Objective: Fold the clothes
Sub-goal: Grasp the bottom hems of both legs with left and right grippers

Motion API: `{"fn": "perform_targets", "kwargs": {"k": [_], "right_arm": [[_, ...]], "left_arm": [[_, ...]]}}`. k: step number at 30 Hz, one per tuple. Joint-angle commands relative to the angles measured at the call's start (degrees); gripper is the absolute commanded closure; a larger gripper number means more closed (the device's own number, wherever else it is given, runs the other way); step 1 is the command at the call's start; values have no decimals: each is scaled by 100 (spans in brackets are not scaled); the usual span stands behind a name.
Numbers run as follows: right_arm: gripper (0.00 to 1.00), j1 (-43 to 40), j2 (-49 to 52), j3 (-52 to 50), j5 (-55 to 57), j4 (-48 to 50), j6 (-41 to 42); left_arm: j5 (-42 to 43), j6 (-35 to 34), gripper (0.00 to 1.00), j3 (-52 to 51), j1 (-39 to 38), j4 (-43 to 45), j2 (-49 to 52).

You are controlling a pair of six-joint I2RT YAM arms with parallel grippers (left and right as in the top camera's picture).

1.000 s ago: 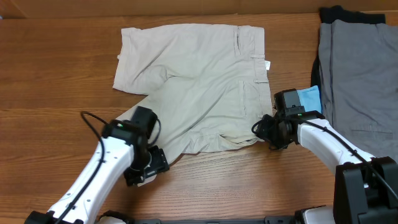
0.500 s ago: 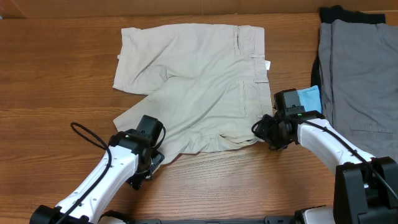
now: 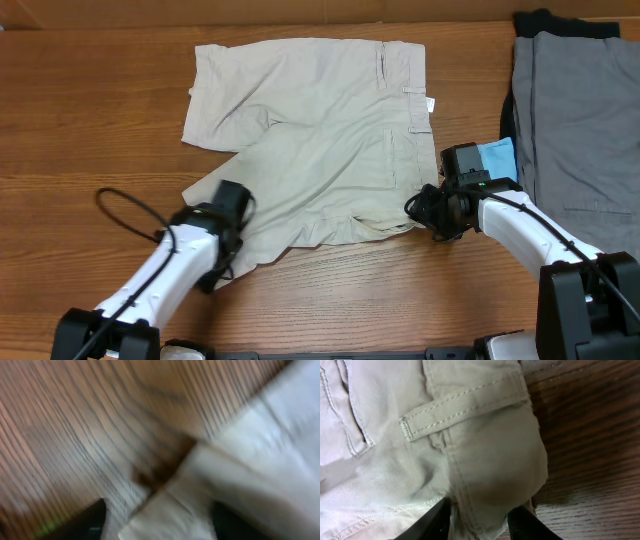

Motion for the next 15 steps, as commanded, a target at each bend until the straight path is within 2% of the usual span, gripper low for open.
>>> {"fn": "perform_targets", "kwargs": {"k": [1,4,7,12,13,15], "right_arm": [[56,11,50,-20,151,-37,2],[55,11,50,-20,151,-39,2],[55,11,50,-20,151,-39,2],[55,11,50,-20,151,-39,2],[55,11,50,-20,151,-39,2],[55,11,50,-20,151,-42,2]], "left_arm": [[492,885,18,153,758,286,17],[1552,1703,16,151,1235,855,76],[2081,2140,18,151,1241,1099,273],[2820,2575,16,151,1176,1032,782],[2833,2575,18,151,1176,994,822],[2833,2575,32,149,1176,826,935]]}}
